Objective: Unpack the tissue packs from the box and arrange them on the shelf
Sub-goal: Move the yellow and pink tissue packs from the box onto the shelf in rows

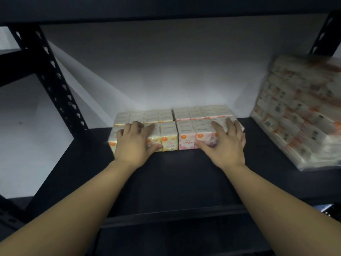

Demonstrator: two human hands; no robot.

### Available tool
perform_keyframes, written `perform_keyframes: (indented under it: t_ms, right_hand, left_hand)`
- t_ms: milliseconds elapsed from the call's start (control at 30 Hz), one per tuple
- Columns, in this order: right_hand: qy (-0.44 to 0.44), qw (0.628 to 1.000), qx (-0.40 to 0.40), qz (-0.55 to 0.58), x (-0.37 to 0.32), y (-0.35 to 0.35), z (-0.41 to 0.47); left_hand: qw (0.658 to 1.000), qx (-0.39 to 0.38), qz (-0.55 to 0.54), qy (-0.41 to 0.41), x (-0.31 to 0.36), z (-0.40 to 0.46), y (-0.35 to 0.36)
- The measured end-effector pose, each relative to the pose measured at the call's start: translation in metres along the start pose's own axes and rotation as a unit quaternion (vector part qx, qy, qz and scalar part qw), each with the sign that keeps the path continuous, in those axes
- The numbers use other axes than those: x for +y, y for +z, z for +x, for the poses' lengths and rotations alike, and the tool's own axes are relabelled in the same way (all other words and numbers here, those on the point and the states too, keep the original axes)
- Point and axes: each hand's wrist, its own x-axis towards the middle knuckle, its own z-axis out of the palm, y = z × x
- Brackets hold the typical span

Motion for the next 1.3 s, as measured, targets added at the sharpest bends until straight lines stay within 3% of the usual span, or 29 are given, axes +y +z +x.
perform_keyframes:
  t_ms: [433, 867, 1000, 1067, 1300]
  right_hand:
    - [-0.007, 1.0, -0.007, -0.027, -0.001, 0.0, 0.001]
    - [-0.008, 0.998, -0.03, -0.048, -0.003, 0.001, 0.008]
    - [-0.001, 0.998, -0.062, -0.033, -0.007, -0.006, 0.009]
    - [0.006, 0.997, -0.071, -0.015, -0.008, -0.011, 0.009]
    - [-0.042, 0.996, -0.072, 0.022, -0.013, -0.033, -0.019]
  left_hand:
    - [0.999, 0.039, -0.006, 0.003, -0.001, -0.008, 0.004]
    - [0.999, 0.002, 0.015, -0.043, 0.015, 0.003, -0.003]
    - [0.996, -0.056, 0.012, -0.061, 0.023, -0.001, -0.011]
    - [0.994, -0.082, -0.004, -0.074, 0.028, -0.009, -0.016]
    - [0.993, -0.063, -0.057, -0.083, 0.049, -0.079, -0.041]
